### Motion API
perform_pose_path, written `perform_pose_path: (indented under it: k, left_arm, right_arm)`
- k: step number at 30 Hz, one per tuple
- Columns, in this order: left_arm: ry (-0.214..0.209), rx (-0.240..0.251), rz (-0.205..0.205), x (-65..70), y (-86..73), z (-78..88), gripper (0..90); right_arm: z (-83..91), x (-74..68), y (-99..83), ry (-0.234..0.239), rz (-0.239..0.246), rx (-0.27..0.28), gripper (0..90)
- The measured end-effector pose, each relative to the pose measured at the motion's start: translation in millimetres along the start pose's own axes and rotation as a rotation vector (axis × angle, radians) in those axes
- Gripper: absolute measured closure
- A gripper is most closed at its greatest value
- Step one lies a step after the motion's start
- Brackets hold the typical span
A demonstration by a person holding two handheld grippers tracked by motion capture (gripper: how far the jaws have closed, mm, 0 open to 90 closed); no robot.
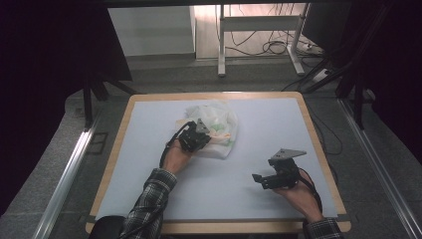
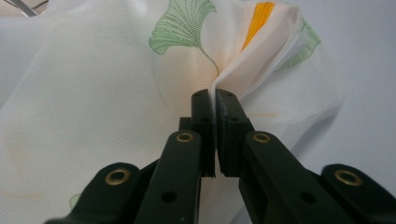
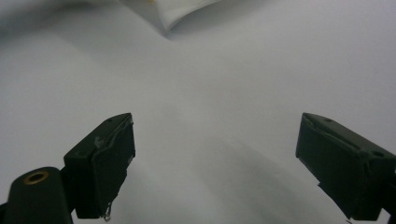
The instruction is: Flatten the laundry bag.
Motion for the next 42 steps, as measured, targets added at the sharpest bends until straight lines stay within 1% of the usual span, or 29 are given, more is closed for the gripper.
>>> perform_pose_path:
  k: [1, 2, 3, 5, 9, 10, 12, 13, 14, 15, 16, 17, 18, 19, 20, 22, 23, 24, 26, 28, 30, 31, 32, 33, 34, 35, 40, 41, 42]
  left_arm:
    - [-0.011, 0.018, 0.026, -1.1, 1.3, 3.5, 87.8]
    - [-0.030, 0.048, 0.052, -4.4, 4.6, 13.0, 88.0]
    - [-0.030, 0.048, 0.052, -4.4, 4.6, 13.0, 88.0]
    - [-0.030, 0.066, 0.056, -7.4, 8.0, 22.7, 88.0]
    - [-0.008, 0.093, 0.048, -14.3, 14.8, 42.7, 88.0]
    - [0.005, 0.103, 0.049, -19.2, 16.8, 52.7, 88.0]
    - [0.026, 0.113, 0.055, -25.2, 17.2, 61.0, 88.0]
    - [0.026, 0.113, 0.055, -25.2, 17.2, 61.0, 87.9]
    - [0.046, 0.125, 0.073, -33.1, 15.4, 68.0, 87.9]
    - [0.046, 0.125, 0.073, -33.1, 15.4, 68.0, 87.9]
    - [0.062, 0.121, 0.078, -40.0, 11.2, 72.6, 87.9]
    - [0.062, 0.121, 0.078, -40.0, 11.2, 72.6, 88.0]
    - [0.086, 0.123, 0.091, -48.4, 4.9, 77.3, 87.9]
    - [0.086, 0.123, 0.091, -48.4, 4.9, 77.3, 87.9]
    - [0.108, 0.127, 0.109, -55.4, -2.0, 81.4, 87.9]
    - [0.125, 0.134, 0.132, -62.2, -9.3, 85.4, 87.9]
    - [0.125, 0.134, 0.132, -62.2, -9.3, 85.4, 87.9]
    - [0.136, 0.136, 0.157, -68.3, -17.0, 89.7, 87.9]
    - [0.144, 0.136, 0.169, -73.1, -23.6, 93.6, 87.9]
    - [0.158, 0.137, 0.179, -78.6, -30.7, 98.5, 87.9]
    - [0.168, 0.135, 0.191, -82.6, -36.4, 102.0, 87.9]
    - [0.168, 0.135, 0.191, -82.6, -36.4, 102.0, 87.9]
    - [0.179, 0.130, 0.199, -86.3, -41.4, 104.8, 87.9]
    - [0.179, 0.130, 0.199, -86.3, -41.4, 104.8, 87.9]
    - [0.190, 0.127, 0.210, -90.8, -48.0, 108.4, 87.9]
    - [0.197, 0.125, 0.217, -92.8, -51.3, 110.0, 87.9]
    - [0.223, 0.100, 0.229, -97.4, -67.5, 114.1, 87.9]
    - [0.230, 0.091, 0.232, -97.4, -72.6, 114.9, 87.8]
    - [0.218, 0.081, 0.241, -93.6, -83.2, 115.4, 87.7]
  right_arm:
    - [0.0, 0.0, 0.0, 0.000, 0.000, 0.000, 12.5]
    - [-2.0, -2.1, 3.0, 0.014, -0.003, 0.004, 13.5]
    - [-2.0, -2.1, 3.0, 0.014, -0.003, 0.004, 13.5]
    - [-6.1, -6.8, 9.3, 0.030, 0.011, 0.007, 15.9]
    - [-12.1, -11.1, 16.2, 0.046, 0.017, 0.003, 18.2]
    - [-17.7, -12.9, 19.6, 0.052, 0.024, -0.003, 19.5]
    - [-25.8, -14.5, 23.1, 0.057, 0.026, -0.015, 21.0]
    - [-29.8, -14.7, 25.4, 0.056, 0.033, -0.017, 22.3]
    - [-33.7, -15.1, 28.0, 0.055, 0.034, -0.021, 23.0]
    - [-38.6, -15.0, 32.2, 0.054, 0.036, -0.020, 23.9]
    - [-41.6, -15.0, 34.8, 0.056, 0.034, -0.019, 24.6]
    - [-41.6, -15.0, 34.8, 0.056, 0.034, -0.019, 24.6]
    - [-51.8, -15.9, 42.3, 0.067, 0.025, -0.019, 25.5]
    - [-51.8, -15.9, 42.3, 0.067, 0.025, -0.019, 25.5]
    - [-60.8, -16.2, 47.5, 0.069, 0.022, -0.023, 26.2]
    - [-73.6, -16.7, 53.9, 0.078, 0.008, -0.029, 26.8]
    - [-73.6, -16.7, 53.9, 0.078, 0.008, -0.029, 26.8]
    - [-85.0, -15.6, 60.0, 0.071, -0.006, -0.030, 27.5]
    - [-94.8, -15.0, 64.9, 0.074, -0.015, -0.034, 29.4]
    - [-104.8, -14.7, 69.1, 0.065, -0.015, -0.042, 35.9]
    - [-114.0, -14.9, 71.8, 0.050, -0.019, -0.056, 50.5]
    - [-114.0, -14.9, 71.8, 0.050, -0.019, -0.056, 50.5]
    - [-118.8, -17.2, 72.8, 0.059, -0.016, -0.067, 71.4]
    - [-118.8, -17.2, 72.8, 0.059, -0.016, -0.067, 71.4]
    - [-120.8, -20.0, 75.1, 0.068, -0.003, -0.067, 83.0]
    - [-119.5, -20.5, 76.5, 0.068, 0.003, -0.066, 84.9]
    - [-103.8, -11.8, 83.5, 0.034, 0.012, -0.066, 86.0]
    - [-96.7, -6.5, 86.0, 0.026, 0.004, -0.058, 86.0]
    - [-80.1, 5.2, 91.0, 0.013, -0.028, -0.032, 86.0]
Point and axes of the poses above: each handheld gripper's, and its own axes: z roughly backward along the jaws, y roughly out of its top, x roughly to its right, the point moved 9 cm from there along -z, roughly forward along the jaws, and after that the axes turned 4 degrees about y, right-handed, at the moved point
